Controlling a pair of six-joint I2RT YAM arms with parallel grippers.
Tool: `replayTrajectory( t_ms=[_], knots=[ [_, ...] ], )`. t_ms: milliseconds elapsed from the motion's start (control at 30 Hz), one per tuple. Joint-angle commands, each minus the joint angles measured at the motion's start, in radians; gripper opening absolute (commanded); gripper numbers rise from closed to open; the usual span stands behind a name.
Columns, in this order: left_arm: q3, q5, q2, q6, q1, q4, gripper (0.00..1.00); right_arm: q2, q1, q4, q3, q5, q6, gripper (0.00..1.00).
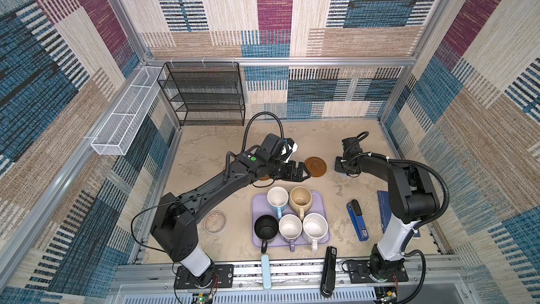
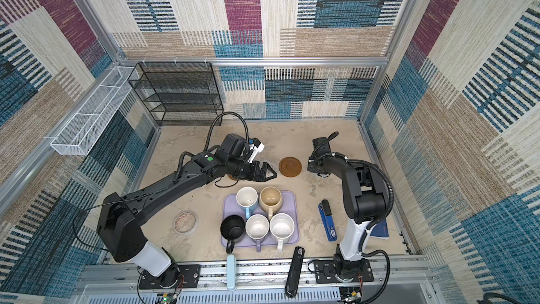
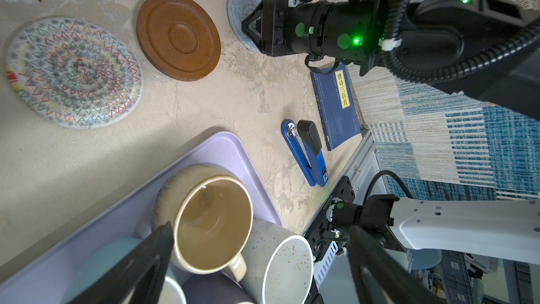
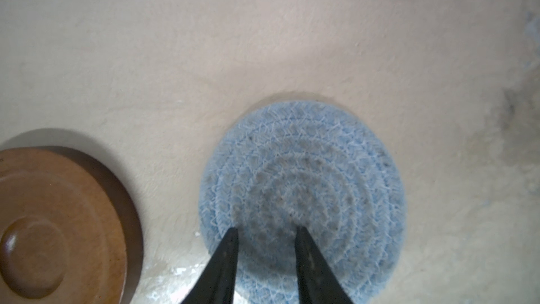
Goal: Place cups on coasters
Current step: Move the coaster to the top-right of the table, then pick up the cup from the tray.
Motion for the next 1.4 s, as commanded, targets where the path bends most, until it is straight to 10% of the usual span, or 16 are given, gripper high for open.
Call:
replayTrajectory(
  t_ms=[0, 267, 433, 1033, 1367],
  knots=[
    [0.000, -0.021, -0.008, 0.020, 0.001, 0.007, 0.96, 0.004, 0.000, -0.023, 0.000, -0.046, -0.012, 0.36],
    [0.022, -0.052, -0.018, 0.030, 0.002, -0.024, 0.96, -0.081, 0.001, -0.018, 0.031, -0.033, -0.012, 0.54],
    [0.028, -0.095, -0.055, 0.027, 0.007, -0.051, 0.99, -0.172, 0.000, -0.023, 0.046, -0.034, 0.002, 0.99],
    [-0.023, -0.162, -0.325, 0.023, 0.038, -0.235, 0.98, -0.613, 0.003, 0.022, -0.098, -0.609, 0.054, 0.99],
    [-0.170, -0.209, -0.355, -0.035, -0.006, -0.354, 0.89, -0.764, 0.070, 0.008, -0.268, -0.657, 0.081, 1.00]
  ],
)
